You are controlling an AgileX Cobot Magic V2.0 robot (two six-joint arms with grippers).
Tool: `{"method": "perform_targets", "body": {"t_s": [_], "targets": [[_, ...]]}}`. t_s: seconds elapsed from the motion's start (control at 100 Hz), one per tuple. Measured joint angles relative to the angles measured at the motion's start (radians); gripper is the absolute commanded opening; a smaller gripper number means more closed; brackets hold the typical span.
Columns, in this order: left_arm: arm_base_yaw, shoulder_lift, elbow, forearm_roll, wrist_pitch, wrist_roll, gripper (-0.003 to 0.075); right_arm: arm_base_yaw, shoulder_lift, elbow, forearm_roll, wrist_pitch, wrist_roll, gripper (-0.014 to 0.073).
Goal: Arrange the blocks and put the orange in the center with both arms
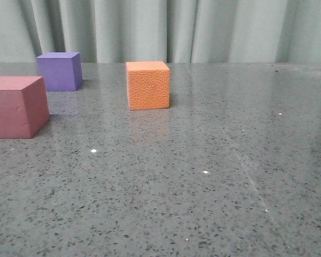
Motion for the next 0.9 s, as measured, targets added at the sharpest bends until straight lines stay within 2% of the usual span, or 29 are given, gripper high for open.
{"method": "perform_targets", "body": {"t_s": [0.24,0.31,0.4,0.51,0.76,0.9], "targets": [[0.0,0.0,0.0,-0.025,-0.024,0.0,-0.001,0.0,0.0,0.0,0.0,0.0,0.0,-0.0067],[0.0,0.0,-0.011,-0.048,0.014,0.0,-0.001,0.0,0.0,0.0,0.0,-0.001,0.0,-0.0067],[0.0,0.0,-0.067,-0.063,0.137,0.0,-0.001,0.0,0.0,0.0,0.0,-0.002,0.0,-0.0067],[0.0,0.042,-0.222,-0.07,0.277,0.0,-0.001,0.0,0.0,0.0,0.0,-0.002,0.0,-0.0067],[0.0,0.34,-0.616,-0.134,0.64,0.0,-0.001,0.0,0.0,0.0,0.0,-0.002,0.0,-0.0067],[0.0,0.491,-0.78,-0.177,0.775,0.0,-0.001,0.0,0.0,0.0,0.0,-0.002,0.0,-0.0067]]}}
